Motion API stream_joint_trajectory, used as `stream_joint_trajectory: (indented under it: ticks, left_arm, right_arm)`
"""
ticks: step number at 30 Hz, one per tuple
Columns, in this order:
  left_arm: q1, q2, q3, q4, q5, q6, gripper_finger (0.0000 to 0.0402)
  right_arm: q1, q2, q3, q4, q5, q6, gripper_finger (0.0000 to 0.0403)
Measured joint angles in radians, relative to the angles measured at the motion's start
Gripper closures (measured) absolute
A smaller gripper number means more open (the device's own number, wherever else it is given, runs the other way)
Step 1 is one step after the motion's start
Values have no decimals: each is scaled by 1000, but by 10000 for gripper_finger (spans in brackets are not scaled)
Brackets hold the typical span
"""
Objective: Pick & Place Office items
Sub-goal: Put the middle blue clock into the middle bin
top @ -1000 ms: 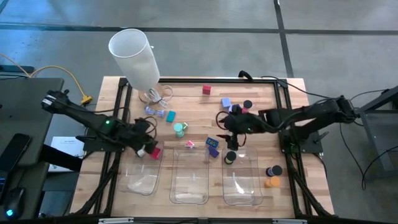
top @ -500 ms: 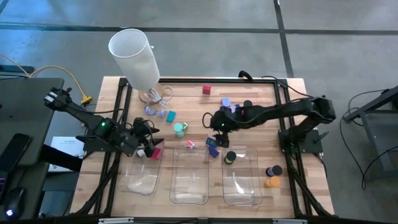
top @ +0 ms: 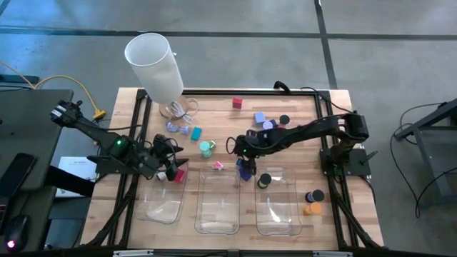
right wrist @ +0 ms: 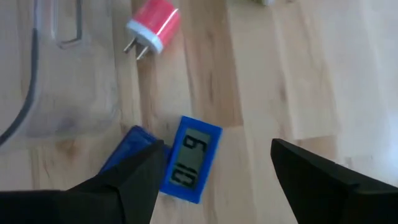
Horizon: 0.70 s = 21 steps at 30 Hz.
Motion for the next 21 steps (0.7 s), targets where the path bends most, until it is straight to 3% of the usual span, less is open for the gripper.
stream_joint_trajectory:
  ticks: [21]
  left_arm:
    - [0,77,-1,85,-22,129,160]
  right_arm:
    - [3,97,-1,79,11,1,119]
